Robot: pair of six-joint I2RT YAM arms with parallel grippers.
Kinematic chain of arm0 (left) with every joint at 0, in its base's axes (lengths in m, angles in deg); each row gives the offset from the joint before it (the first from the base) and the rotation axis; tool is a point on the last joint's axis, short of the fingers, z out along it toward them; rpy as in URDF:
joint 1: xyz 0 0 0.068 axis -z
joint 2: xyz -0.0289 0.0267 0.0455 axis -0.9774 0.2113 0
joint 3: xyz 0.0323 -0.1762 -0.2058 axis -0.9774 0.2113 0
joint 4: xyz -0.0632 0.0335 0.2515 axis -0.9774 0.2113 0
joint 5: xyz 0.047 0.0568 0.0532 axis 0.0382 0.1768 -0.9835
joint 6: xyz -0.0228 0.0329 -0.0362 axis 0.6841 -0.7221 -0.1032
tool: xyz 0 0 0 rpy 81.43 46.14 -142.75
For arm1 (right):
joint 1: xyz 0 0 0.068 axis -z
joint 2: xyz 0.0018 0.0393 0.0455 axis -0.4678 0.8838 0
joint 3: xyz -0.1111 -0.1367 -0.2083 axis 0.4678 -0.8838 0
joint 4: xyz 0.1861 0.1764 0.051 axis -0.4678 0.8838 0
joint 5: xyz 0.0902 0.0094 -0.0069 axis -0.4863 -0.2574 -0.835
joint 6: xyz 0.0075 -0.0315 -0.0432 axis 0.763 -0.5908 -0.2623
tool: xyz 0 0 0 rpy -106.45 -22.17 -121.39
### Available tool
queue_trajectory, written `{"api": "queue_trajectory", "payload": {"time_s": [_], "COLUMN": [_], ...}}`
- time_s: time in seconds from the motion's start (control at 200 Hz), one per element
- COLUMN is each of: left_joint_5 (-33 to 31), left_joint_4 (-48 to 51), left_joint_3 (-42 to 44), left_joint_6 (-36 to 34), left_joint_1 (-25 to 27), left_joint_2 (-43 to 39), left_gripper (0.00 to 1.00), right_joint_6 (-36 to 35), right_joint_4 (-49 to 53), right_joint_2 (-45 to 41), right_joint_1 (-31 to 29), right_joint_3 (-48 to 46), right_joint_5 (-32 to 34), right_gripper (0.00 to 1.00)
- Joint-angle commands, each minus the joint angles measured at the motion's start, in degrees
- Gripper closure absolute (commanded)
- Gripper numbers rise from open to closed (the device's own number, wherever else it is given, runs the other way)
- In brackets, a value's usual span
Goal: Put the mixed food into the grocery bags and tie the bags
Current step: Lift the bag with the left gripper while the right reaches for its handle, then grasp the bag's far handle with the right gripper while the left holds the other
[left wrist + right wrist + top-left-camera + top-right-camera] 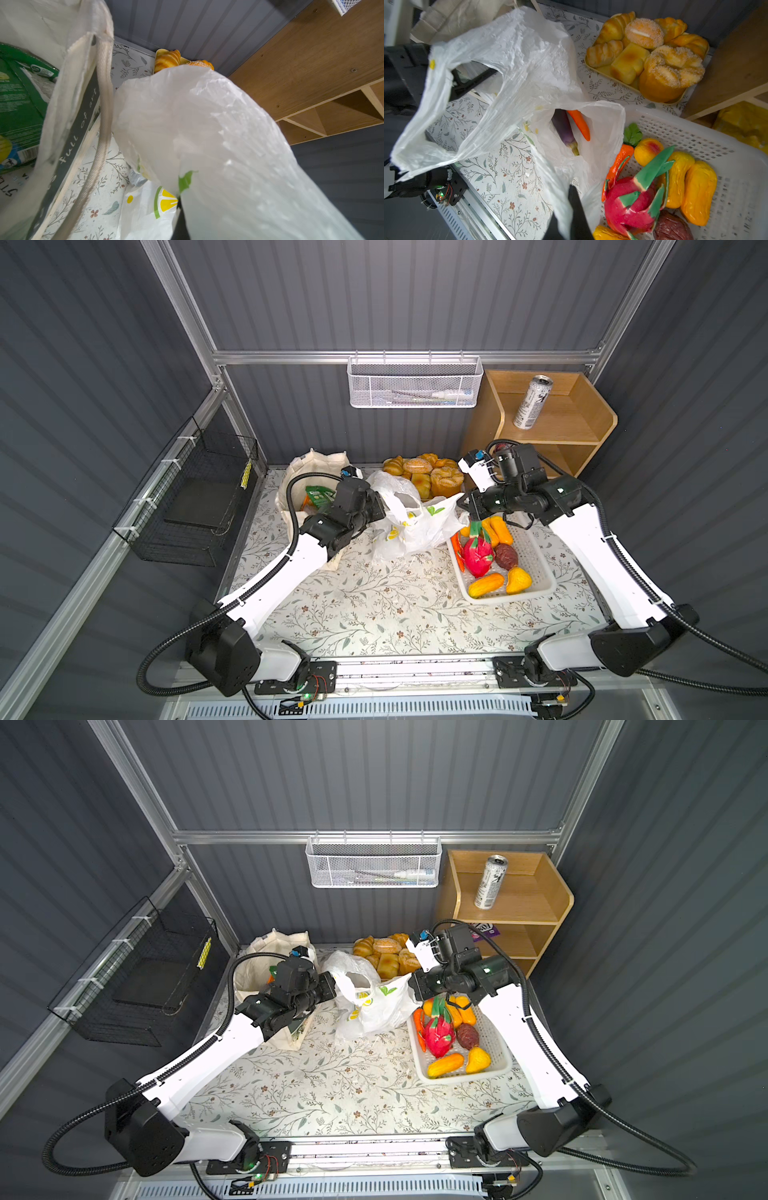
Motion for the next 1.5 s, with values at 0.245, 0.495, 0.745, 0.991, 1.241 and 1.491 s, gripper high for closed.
{"api": "queue_trajectory", "payload": {"time_s": [0.245, 0.495, 0.745, 0.991, 1.241, 1.491], "left_joint_5": [2.0, 2.8, 1.5, 8.0, 20.6, 18.5], "left_joint_4": [-4.2, -3.0, -4.3, 3.2, -5.9, -12.4], "left_joint_3": [-2.9, -4.0, -7.7, -22.0, -9.7, -3.0], "left_joint_6": [0.2, -6.3, -16.7, -29.5, -27.6, -27.9], "left_joint_1": [1.2, 1.2, 1.0, 1.0, 1.1, 9.7], "left_joint_2": [-2.4, -1.9, 0.2, 8.2, 0.2, -7.1], "left_gripper": [0.46, 0.31, 0.21, 0.17, 0.16, 0.14], "right_joint_6": [-1.3, -4.5, -5.8, -4.5, 3.8, 9.1], "right_joint_4": [0.3, 0.1, -0.5, -0.5, 0.2, 3.9], "right_joint_2": [-4.5, -4.5, -6.5, -6.1, -3.5, 3.6], "right_joint_1": [-0.1, 0.0, -0.1, -0.1, -0.7, -6.9], "right_joint_3": [4.0, -0.4, -1.7, -1.2, 3.6, 17.7], "right_joint_5": [-5.3, -8.9, -10.6, -9.0, -8.3, -4.5], "right_gripper": [0.97, 0.95, 0.94, 0.94, 0.95, 0.95]}}
